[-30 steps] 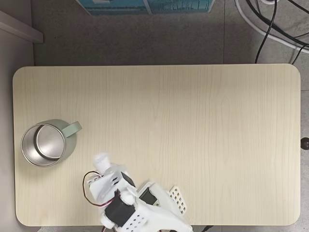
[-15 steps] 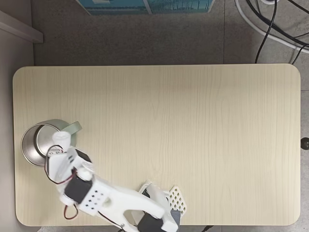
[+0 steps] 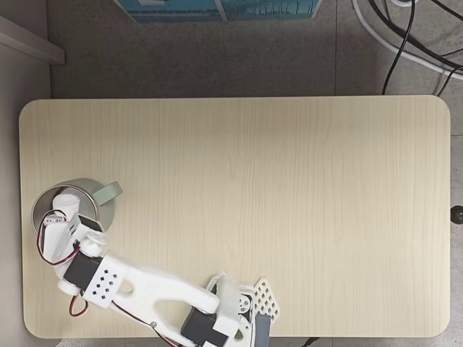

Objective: Grasp a dressing and put it in the cup.

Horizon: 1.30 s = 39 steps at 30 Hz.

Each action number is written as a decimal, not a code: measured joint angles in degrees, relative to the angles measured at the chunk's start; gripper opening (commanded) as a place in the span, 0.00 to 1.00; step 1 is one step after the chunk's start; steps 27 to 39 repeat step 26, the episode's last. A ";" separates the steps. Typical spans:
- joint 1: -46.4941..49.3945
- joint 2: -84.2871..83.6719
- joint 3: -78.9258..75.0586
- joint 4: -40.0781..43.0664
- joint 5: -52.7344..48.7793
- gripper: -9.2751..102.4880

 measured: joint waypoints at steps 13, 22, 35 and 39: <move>-0.97 -5.98 -2.81 0.18 -1.05 0.35; -1.41 -12.22 -2.81 2.29 -0.88 0.35; -2.11 -12.92 -2.81 2.46 -0.88 0.35; -2.11 -12.92 -2.81 2.46 -0.88 0.35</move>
